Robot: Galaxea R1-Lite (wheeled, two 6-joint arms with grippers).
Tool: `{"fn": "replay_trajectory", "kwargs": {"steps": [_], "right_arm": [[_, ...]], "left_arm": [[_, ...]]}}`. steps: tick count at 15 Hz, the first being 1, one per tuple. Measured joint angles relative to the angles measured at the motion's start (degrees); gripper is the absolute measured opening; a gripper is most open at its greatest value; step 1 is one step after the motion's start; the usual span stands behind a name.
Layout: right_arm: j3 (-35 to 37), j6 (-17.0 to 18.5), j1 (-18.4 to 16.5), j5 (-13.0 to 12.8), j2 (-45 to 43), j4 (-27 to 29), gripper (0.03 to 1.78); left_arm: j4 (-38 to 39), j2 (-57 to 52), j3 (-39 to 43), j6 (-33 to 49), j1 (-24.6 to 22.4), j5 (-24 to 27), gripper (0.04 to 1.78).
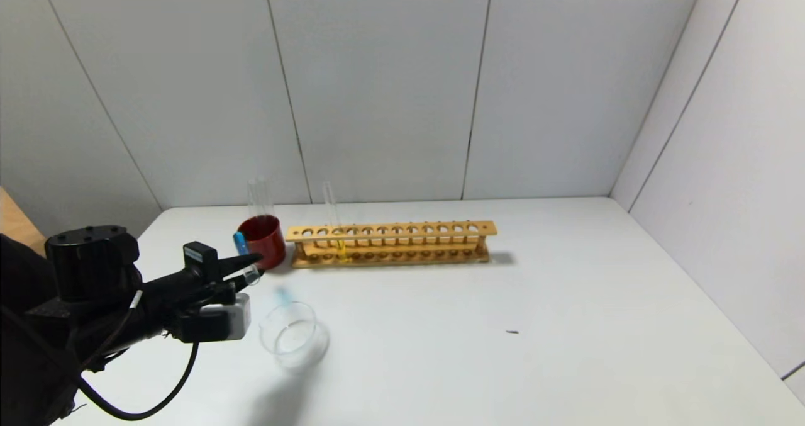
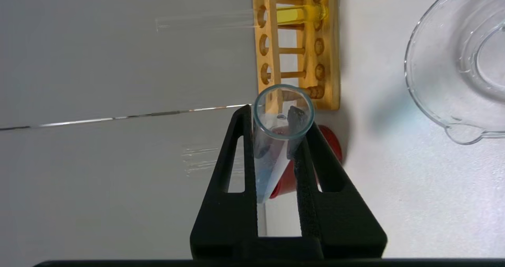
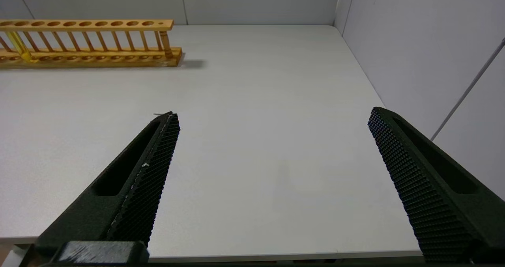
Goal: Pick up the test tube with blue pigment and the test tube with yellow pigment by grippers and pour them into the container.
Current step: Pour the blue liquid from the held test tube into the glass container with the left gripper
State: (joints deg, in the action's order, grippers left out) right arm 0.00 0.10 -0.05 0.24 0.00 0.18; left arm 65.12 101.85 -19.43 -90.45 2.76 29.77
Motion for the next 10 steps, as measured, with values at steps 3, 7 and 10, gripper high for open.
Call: {"fn": "replay_trajectory", "kwargs": {"steps": [3,7,10], "right_arm": [[0.00,0.01,0.00,0.00,0.00,0.00,1.75],[0.00,0.04,0.00,0.00,0.00,0.00,1.75],[0.00,0.01,0.02,-0.02,0.00,0.00,1.75]], "left_arm": [[-0.07,0.96,-0.20,-2.85,-0.01,1.43,0.33],[-0.02,2.45,-1.62,-6.18,-0.04,4.27,0.33],[-0.05,3.17,-1.89,-8.41,-0.04,4.88,0.33]]}}
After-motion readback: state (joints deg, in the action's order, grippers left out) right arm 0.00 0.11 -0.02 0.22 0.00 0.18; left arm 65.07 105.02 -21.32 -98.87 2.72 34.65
